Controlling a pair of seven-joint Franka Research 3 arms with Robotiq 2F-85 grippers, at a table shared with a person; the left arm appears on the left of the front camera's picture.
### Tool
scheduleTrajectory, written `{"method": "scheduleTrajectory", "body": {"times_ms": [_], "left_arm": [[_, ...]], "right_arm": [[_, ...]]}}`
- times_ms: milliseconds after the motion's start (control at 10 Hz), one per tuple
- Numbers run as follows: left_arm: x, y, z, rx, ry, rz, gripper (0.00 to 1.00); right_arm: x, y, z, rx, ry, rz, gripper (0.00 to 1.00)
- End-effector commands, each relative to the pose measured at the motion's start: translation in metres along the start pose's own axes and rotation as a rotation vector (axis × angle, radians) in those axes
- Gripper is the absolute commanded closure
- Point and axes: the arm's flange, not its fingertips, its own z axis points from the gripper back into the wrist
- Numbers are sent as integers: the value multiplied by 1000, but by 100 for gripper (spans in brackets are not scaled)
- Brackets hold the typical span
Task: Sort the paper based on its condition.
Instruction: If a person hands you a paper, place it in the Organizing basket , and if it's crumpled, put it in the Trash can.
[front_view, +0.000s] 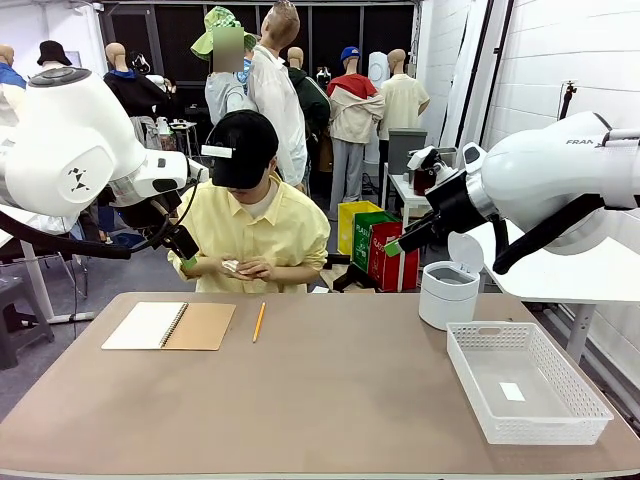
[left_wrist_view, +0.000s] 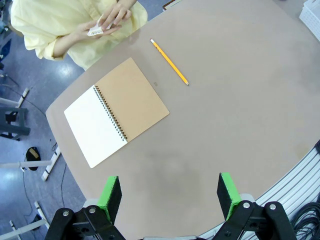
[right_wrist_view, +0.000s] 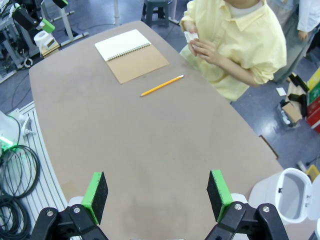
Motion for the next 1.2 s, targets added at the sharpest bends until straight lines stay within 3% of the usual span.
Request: {"method": "scheduleTrajectory", "body": {"times_ms": [0,1100], "left_arm": [[0,1,1,1,-6,2,0],[0,1,1,1,-6,2,0]], "right_arm": [[0,-1,-2,15,-2,-12,0],[0,-1,-2,15,-2,-12,0]]}}
